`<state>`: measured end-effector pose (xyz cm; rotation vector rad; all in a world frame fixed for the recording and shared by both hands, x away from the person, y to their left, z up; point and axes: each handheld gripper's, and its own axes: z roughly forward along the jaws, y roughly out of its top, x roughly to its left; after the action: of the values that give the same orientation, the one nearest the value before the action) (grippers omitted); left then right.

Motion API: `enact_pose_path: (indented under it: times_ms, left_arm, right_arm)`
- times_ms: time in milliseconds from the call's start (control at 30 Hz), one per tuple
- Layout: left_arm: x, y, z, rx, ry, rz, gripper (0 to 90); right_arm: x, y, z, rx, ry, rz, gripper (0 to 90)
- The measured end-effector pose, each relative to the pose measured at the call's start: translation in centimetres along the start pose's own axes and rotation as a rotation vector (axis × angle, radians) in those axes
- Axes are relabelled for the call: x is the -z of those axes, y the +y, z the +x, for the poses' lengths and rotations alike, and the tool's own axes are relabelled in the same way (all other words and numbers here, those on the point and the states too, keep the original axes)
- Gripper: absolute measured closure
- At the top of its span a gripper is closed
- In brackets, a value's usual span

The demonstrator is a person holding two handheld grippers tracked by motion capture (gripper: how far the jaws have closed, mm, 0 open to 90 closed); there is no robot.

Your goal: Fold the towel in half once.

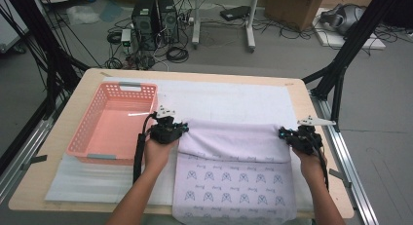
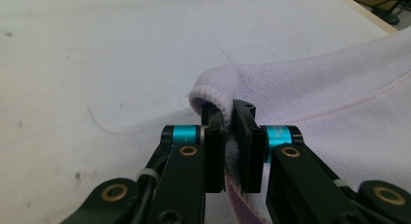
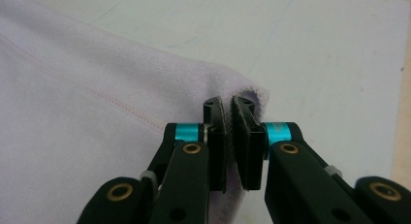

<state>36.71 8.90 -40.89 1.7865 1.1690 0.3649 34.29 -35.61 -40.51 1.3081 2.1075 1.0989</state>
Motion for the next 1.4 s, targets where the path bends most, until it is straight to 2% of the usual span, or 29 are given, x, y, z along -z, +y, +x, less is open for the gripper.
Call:
enact_pose_path:
  times_ms: [167, 233, 367, 400, 433, 467, 533, 667, 767, 867, 933, 967, 1000, 1067, 1100, 1167, 1267, 1333, 1400]
  left_arm:
    - [-1.0, 0.8, 1.0, 0.048, 0.011, -0.018, 83.3]
    - [-1.4, 0.5, 1.3, 0.052, 0.018, 0.001, 83.3]
    - [-2.0, 0.0, 1.4, 0.028, 0.026, 0.026, 81.4]
    - [-2.1, 0.0, 1.3, 0.024, 0.027, 0.020, 77.4]
    - [-1.9, 0.0, 1.3, 0.012, 0.029, 0.020, 72.0]
    - [-1.7, 0.0, 1.2, 0.013, 0.024, 0.013, 67.0]
    - [-1.2, -0.1, 1.1, 0.017, 0.015, -0.001, 60.5]
    - [-1.0, -0.8, 0.9, 0.012, 0.004, 0.010, 57.3]
    - [-1.3, -2.0, 0.8, 0.021, 0.001, 0.029, 56.7]
    - [-1.6, -2.8, 0.8, 0.025, -0.005, 0.057, 55.1]
    - [-1.8, -3.0, 0.6, 0.015, -0.014, 0.084, 56.8]
    - [-1.8, -3.1, 0.4, -0.001, -0.011, 0.093, 60.9]
    - [-1.8, -3.1, 0.3, -0.021, 0.000, 0.101, 67.7]
    - [-1.7, -3.1, 0.1, -0.041, 0.010, 0.117, 83.6]
    - [-1.7, -3.1, 0.0, -0.053, 0.014, 0.120, 88.3]
    - [-1.3, -3.1, -0.2, -0.078, -0.001, 0.125, 89.6]
    - [-0.2, -3.2, -0.6, -0.083, -0.025, 0.073, 89.7]
    - [0.5, -3.5, -0.9, -0.074, -0.040, 0.051, 89.7]
    - [1.2, -3.9, -1.4, -0.088, -0.054, 0.037, 89.7]
  right_arm:
    - [-1.4, 1.4, -0.7, -0.019, -0.013, 0.003, 84.6]
    - [-1.9, 1.5, -0.9, -0.022, -0.016, 0.002, 84.6]
    - [-3.1, 1.4, -1.1, -0.055, -0.012, 0.025, 83.8]
    - [-3.4, 1.3, -1.1, -0.062, -0.011, 0.033, 81.6]
    - [-3.6, 1.2, -1.1, -0.076, -0.007, 0.039, 75.2]
    - [-3.6, 1.2, -1.1, -0.085, -0.025, 0.039, 65.8]
    - [-3.3, 1.2, -1.2, -0.110, -0.032, 0.024, 60.1]
    - [-2.3, 1.1, -1.4, -0.110, -0.013, 0.009, 60.0]
    - [-2.0, 0.5, -1.3, -0.113, 0.016, 0.023, 60.6]
    - [-2.1, -0.2, -1.2, -0.095, 0.027, 0.069, 60.6]
    - [-2.4, -0.5, -1.1, -0.095, 0.039, 0.092, 62.2]
    - [-2.5, -0.7, -1.1, -0.088, 0.041, 0.104, 65.4]
    - [-2.7, -0.8, -1.0, -0.077, 0.037, 0.120, 65.9]
    - [-3.0, -1.0, -0.8, -0.065, 0.034, 0.155, 75.9]
    - [-3.1, -1.2, -0.9, -0.061, 0.032, 0.164, 81.7]
    - [-2.7, -1.5, -0.8, -0.060, 0.040, 0.147, 85.3]
    - [-2.0, -2.0, -0.6, -0.038, 0.043, 0.143, 86.1]
    - [-1.2, -2.4, -0.4, -0.050, 0.044, 0.111, 86.1]
    - [-0.3, -2.9, -0.1, -0.046, 0.048, 0.088, 86.0]
